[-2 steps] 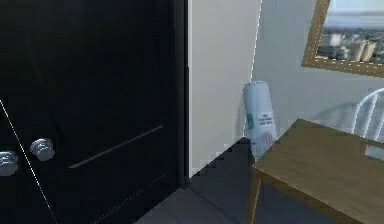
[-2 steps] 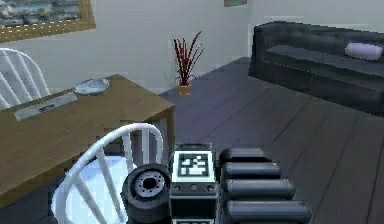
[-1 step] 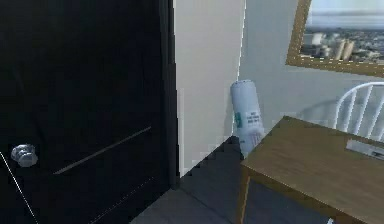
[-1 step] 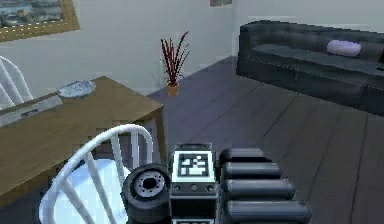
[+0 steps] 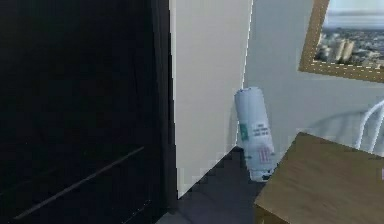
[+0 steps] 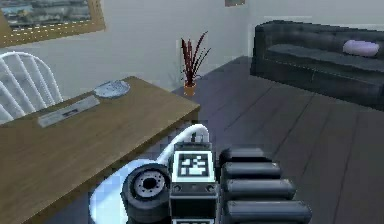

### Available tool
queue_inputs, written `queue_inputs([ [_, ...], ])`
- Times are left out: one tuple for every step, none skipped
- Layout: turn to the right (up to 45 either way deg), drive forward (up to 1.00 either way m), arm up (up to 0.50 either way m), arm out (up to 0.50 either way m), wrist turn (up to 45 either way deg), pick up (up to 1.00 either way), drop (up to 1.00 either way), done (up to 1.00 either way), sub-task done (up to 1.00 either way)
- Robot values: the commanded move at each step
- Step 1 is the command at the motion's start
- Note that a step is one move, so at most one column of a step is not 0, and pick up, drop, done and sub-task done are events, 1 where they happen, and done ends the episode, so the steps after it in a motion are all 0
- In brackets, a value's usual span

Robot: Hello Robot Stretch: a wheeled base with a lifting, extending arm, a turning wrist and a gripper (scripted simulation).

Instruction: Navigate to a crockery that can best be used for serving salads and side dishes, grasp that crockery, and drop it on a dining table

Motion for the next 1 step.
queue_inputs([
  [-6.0,0.0,0.0,0.0,0.0,0.0,0.0,0.0,0.0],
])
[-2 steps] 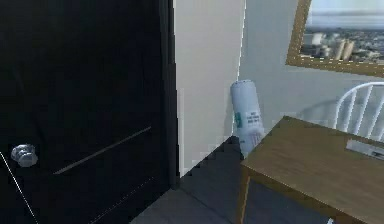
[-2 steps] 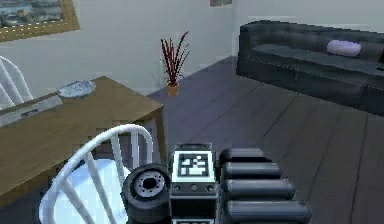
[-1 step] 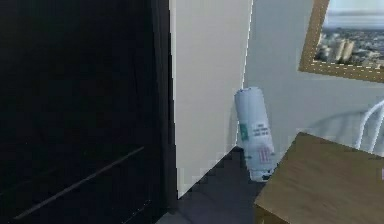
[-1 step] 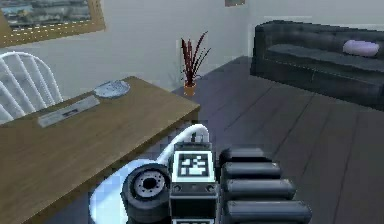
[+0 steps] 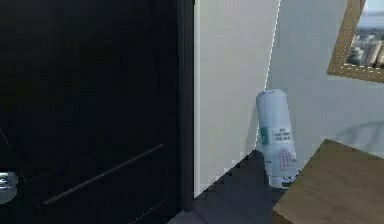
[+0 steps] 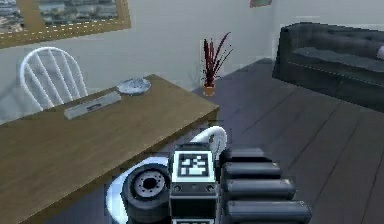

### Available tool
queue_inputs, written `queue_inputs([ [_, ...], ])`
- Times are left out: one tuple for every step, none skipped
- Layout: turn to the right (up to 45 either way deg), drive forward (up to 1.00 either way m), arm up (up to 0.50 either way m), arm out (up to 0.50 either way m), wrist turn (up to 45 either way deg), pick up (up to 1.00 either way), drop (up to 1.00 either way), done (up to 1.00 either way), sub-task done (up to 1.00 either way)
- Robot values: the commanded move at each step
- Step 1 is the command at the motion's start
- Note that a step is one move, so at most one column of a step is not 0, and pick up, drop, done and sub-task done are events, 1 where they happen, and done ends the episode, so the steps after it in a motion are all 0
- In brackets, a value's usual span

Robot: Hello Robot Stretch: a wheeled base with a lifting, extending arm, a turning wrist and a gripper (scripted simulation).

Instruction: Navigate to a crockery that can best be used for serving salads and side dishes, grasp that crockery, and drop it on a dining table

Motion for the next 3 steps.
queue_inputs([
  [0.0,0.35,0.0,0.0,0.0,0.0,0.0,0.0,0.0],
  [-45.0,0.0,0.0,0.0,0.0,0.0,0.0,0.0,0.0],
  [-45.0,0.0,0.0,0.0,0.0,0.0,0.0,0.0,0.0],
])
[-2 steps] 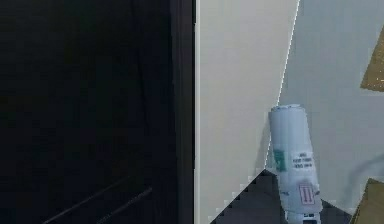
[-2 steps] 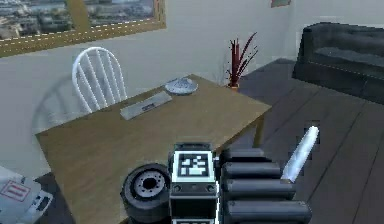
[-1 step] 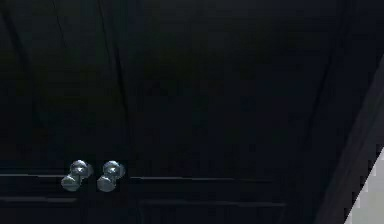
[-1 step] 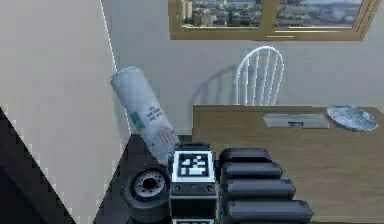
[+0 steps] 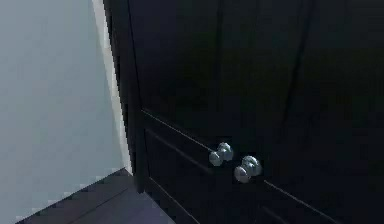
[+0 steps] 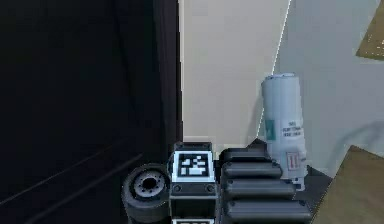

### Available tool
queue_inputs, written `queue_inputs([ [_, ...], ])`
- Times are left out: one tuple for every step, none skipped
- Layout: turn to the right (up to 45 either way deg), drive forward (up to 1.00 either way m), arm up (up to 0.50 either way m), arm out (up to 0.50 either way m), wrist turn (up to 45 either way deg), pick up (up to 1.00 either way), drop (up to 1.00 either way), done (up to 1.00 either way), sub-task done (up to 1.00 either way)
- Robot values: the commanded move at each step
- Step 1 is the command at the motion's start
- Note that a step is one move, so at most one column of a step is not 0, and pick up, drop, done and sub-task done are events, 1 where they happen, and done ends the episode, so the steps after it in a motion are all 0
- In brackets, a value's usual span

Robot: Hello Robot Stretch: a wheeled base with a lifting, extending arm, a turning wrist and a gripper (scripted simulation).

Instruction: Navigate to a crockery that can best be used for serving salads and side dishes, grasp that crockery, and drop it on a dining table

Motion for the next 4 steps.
queue_inputs([
  [-45.0,0.0,0.0,0.0,0.0,0.0,0.0,0.0,0.0],
  [-9.0,0.0,0.0,0.0,0.0,0.0,0.0,0.0,0.0],
  [45.0,0.0,0.0,0.0,0.0,0.0,0.0,0.0,0.0],
  [45.0,0.0,0.0,0.0,0.0,0.0,0.0,0.0,0.0],
])
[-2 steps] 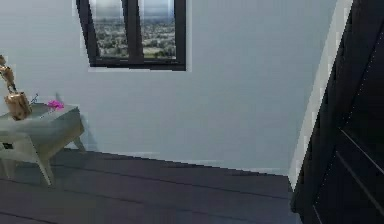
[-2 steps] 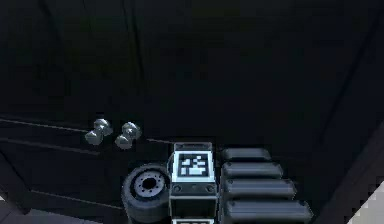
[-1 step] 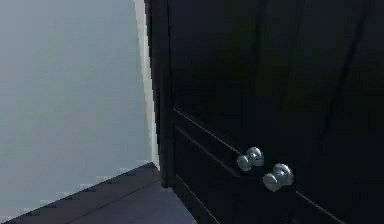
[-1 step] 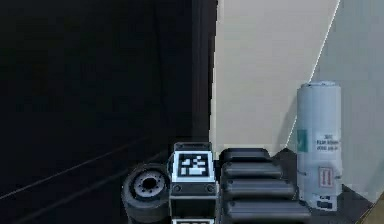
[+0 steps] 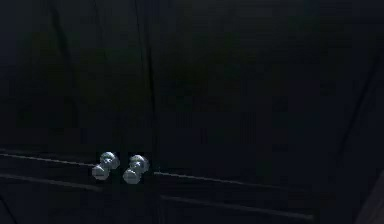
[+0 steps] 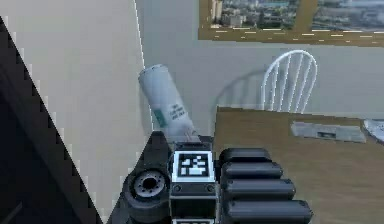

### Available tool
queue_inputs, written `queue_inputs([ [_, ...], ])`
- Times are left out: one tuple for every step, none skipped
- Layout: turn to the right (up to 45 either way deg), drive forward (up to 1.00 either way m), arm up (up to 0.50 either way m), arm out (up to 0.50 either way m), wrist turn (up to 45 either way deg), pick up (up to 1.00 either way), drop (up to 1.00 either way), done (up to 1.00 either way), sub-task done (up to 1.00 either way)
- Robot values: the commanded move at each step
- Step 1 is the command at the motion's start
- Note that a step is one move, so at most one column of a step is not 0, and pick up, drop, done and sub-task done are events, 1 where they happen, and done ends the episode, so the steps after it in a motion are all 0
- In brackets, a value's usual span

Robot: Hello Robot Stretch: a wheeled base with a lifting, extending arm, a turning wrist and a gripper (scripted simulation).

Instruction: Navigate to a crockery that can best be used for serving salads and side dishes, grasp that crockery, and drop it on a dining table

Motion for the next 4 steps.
queue_inputs([
  [45.0,0.0,0.0,0.0,0.0,0.0,0.0,0.0,0.0],
  [9.0,0.0,0.0,0.0,0.0,0.0,0.0,0.0,0.0],
  [0.0,0.0,0.0,0.48,0.0,0.0,0.0,0.0,0.0],
  [0.0,0.0,0.0,0.0,45.0,0.0,0.0,0.0,0.0],
])
